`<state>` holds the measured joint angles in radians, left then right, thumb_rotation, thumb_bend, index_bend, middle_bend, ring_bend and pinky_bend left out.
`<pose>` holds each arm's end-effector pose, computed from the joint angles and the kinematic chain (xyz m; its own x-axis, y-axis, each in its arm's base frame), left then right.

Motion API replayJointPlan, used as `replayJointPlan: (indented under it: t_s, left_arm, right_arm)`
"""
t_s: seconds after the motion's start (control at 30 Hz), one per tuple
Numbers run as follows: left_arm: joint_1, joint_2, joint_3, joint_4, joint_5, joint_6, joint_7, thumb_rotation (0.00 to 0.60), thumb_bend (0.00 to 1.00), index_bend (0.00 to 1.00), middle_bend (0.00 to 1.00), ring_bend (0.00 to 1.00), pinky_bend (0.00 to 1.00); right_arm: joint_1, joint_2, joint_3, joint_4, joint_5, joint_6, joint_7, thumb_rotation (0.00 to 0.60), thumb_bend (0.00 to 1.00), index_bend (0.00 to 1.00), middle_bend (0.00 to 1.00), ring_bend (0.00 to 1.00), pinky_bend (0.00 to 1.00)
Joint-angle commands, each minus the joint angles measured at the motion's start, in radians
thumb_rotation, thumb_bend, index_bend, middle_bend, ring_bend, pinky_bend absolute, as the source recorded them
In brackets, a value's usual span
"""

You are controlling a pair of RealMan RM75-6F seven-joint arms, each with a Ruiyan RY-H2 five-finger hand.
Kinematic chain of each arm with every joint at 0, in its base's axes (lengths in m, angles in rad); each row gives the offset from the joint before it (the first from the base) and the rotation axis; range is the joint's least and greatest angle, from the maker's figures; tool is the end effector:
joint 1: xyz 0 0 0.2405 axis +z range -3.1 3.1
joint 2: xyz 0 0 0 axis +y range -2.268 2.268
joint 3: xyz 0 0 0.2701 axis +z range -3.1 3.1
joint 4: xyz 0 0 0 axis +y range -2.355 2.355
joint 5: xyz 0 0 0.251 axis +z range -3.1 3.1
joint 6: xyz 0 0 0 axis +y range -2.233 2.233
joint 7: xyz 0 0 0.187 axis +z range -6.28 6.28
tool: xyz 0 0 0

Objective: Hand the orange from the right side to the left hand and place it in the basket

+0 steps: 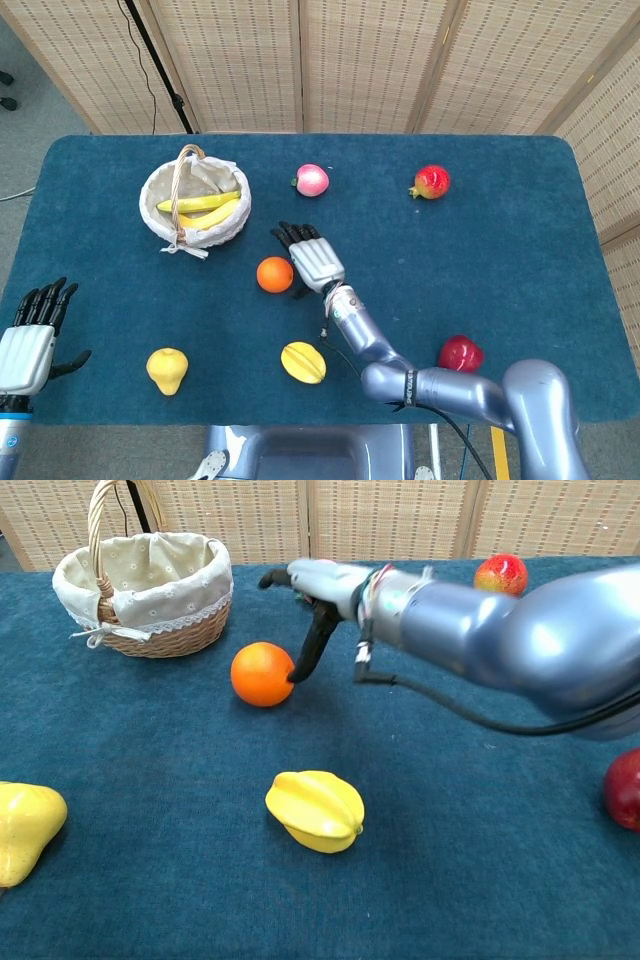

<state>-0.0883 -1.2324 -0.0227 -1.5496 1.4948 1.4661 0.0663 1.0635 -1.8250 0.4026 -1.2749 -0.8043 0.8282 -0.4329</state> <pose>-0.3435 0.2227 0.0859 0.4104 0.0505 0.9105 0.9118 -0.0096 -0.4105 0.0049 -0.4479 -0.1371 0.2832 -0.3339 0.8991 -0.9092 -0.3919 0.1409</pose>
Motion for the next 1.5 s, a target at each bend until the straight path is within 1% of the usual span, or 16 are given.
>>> replayJointPlan:
  t_s: [0.03, 0.17, 0.27, 0.33, 0.37, 0.4, 0.47, 0.6, 0.67, 0.87, 1.0, 1.1, 1.23, 1.4, 1.5]
  left_arm:
    - [0.000, 0.000, 0.001, -0.003, 0.004, 0.004, 0.004, 0.600, 0.15, 0.00, 0.00, 0.00, 0.05]
    - [0.003, 0.001, 0.000, -0.008, 0.007, 0.012, 0.007, 0.600, 0.16, 0.00, 0.00, 0.00, 0.05]
    - [0.005, 0.004, 0.000, -0.012, 0.006, 0.014, 0.006, 0.600, 0.16, 0.00, 0.00, 0.00, 0.05]
    - [0.005, 0.008, 0.000, -0.014, 0.007, 0.015, 0.000, 0.600, 0.16, 0.00, 0.00, 0.00, 0.05]
    - [0.004, 0.011, 0.000, -0.014, 0.010, 0.015, -0.007, 0.600, 0.16, 0.00, 0.00, 0.00, 0.05]
    - [0.003, 0.013, 0.000, -0.014, 0.013, 0.016, -0.010, 0.600, 0.16, 0.00, 0.00, 0.00, 0.05]
    - [0.003, 0.015, -0.006, -0.013, 0.008, 0.018, -0.010, 0.600, 0.16, 0.00, 0.00, 0.00, 0.05]
    - [-0.001, 0.015, -0.020, -0.016, -0.011, 0.015, -0.008, 0.600, 0.16, 0.00, 0.00, 0.00, 0.05]
    - [-0.009, 0.015, -0.029, -0.018, -0.020, 0.007, -0.004, 0.600, 0.16, 0.00, 0.00, 0.00, 0.05]
    - [-0.022, 0.015, -0.037, -0.025, -0.025, -0.006, 0.012, 0.600, 0.16, 0.00, 0.00, 0.00, 0.05]
    - [-0.036, 0.009, -0.046, -0.022, -0.026, -0.017, 0.008, 0.600, 0.16, 0.00, 0.00, 0.00, 0.05]
    - [-0.056, -0.003, -0.057, -0.004, -0.035, -0.041, 0.002, 0.600, 0.16, 0.00, 0.00, 0.00, 0.05]
    - [-0.121, -0.051, -0.086, 0.081, -0.051, -0.123, -0.045, 0.600, 0.16, 0.00, 0.00, 0.00, 0.05]
    - [-0.207, -0.126, -0.113, 0.194, -0.044, -0.211, -0.125, 0.600, 0.16, 0.00, 0.00, 0.00, 0.05]
    - [-0.254, -0.175, -0.123, 0.226, -0.036, -0.246, -0.132, 0.600, 0.16, 0.00, 0.00, 0.00, 0.05]
  right_arm:
    - [-0.058, 0.138, -0.036, -0.133, -0.060, 0.082, -0.056, 0.600, 0.00, 0.02, 0.00, 0.00, 0.02]
    - [-0.136, 0.277, -0.069, -0.278, -0.108, 0.148, -0.059, 0.600, 0.00, 0.08, 0.02, 0.01, 0.03]
    - [-0.218, 0.391, -0.116, -0.402, -0.179, 0.214, -0.041, 0.600, 0.00, 0.13, 0.05, 0.02, 0.04]
    - [-0.314, 0.491, -0.176, -0.501, -0.261, 0.295, -0.006, 0.600, 0.00, 0.14, 0.06, 0.04, 0.05]
    - [-0.373, 0.546, -0.218, -0.558, -0.329, 0.349, 0.021, 0.600, 0.00, 0.15, 0.07, 0.04, 0.05]
    - [-0.414, 0.587, -0.251, -0.589, -0.391, 0.383, 0.054, 0.600, 0.00, 0.15, 0.07, 0.05, 0.05]
    - [-0.484, 0.648, -0.304, -0.622, -0.481, 0.445, 0.103, 0.600, 0.00, 0.16, 0.08, 0.06, 0.06]
    - [-0.571, 0.715, -0.365, -0.637, -0.584, 0.528, 0.159, 0.600, 0.00, 0.17, 0.10, 0.07, 0.06]
    - [-0.644, 0.757, -0.411, -0.625, -0.646, 0.600, 0.198, 0.600, 0.00, 0.18, 0.10, 0.07, 0.06]
    - [-0.734, 0.782, -0.450, -0.561, -0.696, 0.680, 0.263, 0.600, 0.00, 0.20, 0.11, 0.08, 0.06]
    - [-0.788, 0.765, -0.463, -0.492, -0.696, 0.714, 0.301, 0.600, 0.00, 0.21, 0.12, 0.09, 0.06]
    - [-0.818, 0.751, -0.470, -0.462, -0.692, 0.724, 0.343, 0.600, 0.00, 0.22, 0.12, 0.09, 0.06]
    - [-0.868, 0.723, -0.477, -0.417, -0.704, 0.759, 0.418, 0.600, 0.00, 0.22, 0.12, 0.09, 0.06]
    - [-0.904, 0.706, -0.476, -0.393, -0.723, 0.788, 0.457, 0.600, 0.00, 0.22, 0.12, 0.09, 0.06]
    - [-0.917, 0.703, -0.473, -0.388, -0.736, 0.796, 0.479, 0.600, 0.00, 0.22, 0.12, 0.09, 0.06]
